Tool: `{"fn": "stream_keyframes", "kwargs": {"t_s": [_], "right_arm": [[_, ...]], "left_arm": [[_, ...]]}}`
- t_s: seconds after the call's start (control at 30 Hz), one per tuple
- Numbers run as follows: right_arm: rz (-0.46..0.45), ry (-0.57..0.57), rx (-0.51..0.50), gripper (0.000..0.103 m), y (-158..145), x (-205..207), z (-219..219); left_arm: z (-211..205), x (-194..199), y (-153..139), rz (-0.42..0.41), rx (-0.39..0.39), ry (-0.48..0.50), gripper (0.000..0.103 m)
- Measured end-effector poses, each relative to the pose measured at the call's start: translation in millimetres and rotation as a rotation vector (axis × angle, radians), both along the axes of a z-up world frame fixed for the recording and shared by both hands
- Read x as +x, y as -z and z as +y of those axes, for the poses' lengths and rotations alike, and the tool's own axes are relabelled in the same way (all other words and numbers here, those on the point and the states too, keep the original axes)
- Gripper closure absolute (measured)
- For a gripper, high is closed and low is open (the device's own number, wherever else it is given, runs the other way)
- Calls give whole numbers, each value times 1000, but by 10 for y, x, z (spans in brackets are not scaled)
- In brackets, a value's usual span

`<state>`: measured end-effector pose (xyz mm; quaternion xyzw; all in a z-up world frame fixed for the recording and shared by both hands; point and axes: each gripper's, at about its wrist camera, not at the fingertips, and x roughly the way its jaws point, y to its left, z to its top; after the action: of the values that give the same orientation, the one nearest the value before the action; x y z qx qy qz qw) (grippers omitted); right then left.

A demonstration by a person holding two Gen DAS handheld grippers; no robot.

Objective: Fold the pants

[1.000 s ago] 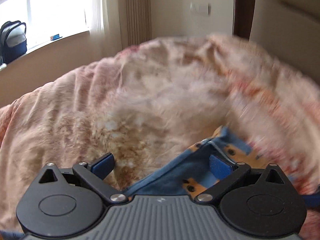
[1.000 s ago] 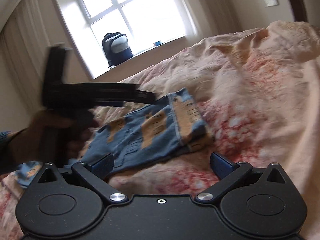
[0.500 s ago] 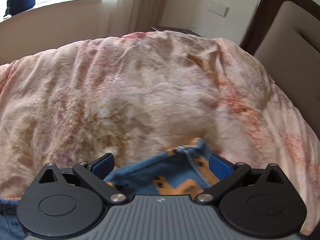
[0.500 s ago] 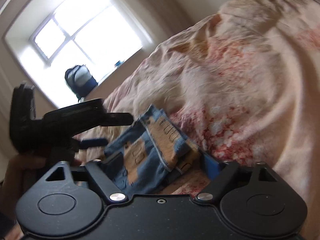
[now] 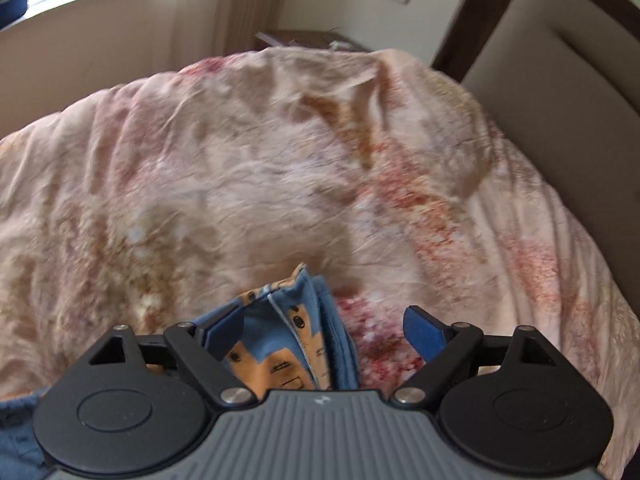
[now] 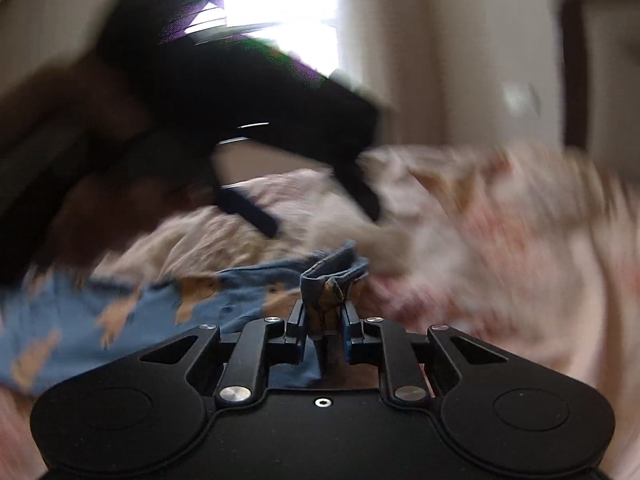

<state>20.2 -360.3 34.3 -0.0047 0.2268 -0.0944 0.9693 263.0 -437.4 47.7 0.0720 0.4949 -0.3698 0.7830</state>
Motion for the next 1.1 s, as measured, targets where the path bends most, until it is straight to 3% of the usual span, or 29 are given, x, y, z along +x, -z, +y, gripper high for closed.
{"fn": "stream_keyframes", "kwargs": {"t_s": [0.07, 0.17, 0.27, 0.33, 0.43, 0.83, 1.1], "right_arm": [[4, -38, -80, 85, 8, 3, 143], [18, -82, -154, 86, 36, 30, 272], [26, -109, -209, 86, 59, 26, 341], [33, -125, -229, 86, 72, 15, 380], [42, -142, -260, 86, 78, 24, 435], [12, -284, -407, 88, -73, -65, 897], [27, -449, -416, 89, -102, -5, 1374]], "left_arm": [[20, 38, 31, 14, 30, -25, 14], [61, 79, 90, 28, 52, -42, 25], [129, 101, 146, 61, 53, -55, 50], [199, 122, 176, 87, 38, -74, 73], [370, 154, 176, 120, -21, -113, 89], [1344, 119, -28, 137, -177, -212, 92], [2046, 35, 23, 107, -154, -287, 92]]}}
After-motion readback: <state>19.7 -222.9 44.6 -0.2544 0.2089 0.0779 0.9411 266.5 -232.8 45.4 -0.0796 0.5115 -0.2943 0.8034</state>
